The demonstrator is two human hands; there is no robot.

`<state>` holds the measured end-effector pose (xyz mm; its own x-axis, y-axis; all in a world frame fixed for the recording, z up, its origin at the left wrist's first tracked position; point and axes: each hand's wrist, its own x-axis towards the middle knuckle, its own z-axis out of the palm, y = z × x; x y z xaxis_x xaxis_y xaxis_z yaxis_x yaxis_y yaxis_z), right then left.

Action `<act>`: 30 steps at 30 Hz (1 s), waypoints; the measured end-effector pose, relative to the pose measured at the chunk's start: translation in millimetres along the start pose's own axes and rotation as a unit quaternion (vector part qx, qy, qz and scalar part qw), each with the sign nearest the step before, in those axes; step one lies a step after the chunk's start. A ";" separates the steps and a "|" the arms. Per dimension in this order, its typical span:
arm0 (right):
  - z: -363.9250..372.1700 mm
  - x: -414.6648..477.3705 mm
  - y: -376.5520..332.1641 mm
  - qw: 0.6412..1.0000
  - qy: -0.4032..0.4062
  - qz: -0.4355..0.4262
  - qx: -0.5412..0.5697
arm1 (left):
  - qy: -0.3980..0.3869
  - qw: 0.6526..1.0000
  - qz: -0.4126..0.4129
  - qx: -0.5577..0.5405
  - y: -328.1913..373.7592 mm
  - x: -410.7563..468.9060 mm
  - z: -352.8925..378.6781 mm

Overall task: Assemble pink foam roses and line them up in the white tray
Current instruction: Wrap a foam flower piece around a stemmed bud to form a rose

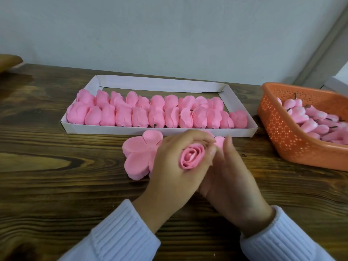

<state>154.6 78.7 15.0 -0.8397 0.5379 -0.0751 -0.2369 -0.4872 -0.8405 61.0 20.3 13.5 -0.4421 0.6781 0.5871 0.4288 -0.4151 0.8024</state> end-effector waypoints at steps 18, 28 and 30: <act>-9.1 5.7 4.1 0.996 -0.048 0.057 0.052 | -0.021 0.982 -0.096 -0.162 8.6 1.0 -3.9; -8.9 -1.5 0.1 0.996 -0.089 -0.020 0.020 | -0.068 0.975 -0.111 -0.181 4.4 2.3 -1.5; -9.6 -2.3 -0.6 0.996 -0.080 -0.030 0.019 | -0.059 0.976 -0.098 -0.185 4.2 1.8 -0.8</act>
<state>161.3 84.4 10.5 -0.8900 0.4516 0.0635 -0.3046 -0.4851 -0.8197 61.3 19.3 18.1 -0.3841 0.8226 0.4193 0.0214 -0.4461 0.8947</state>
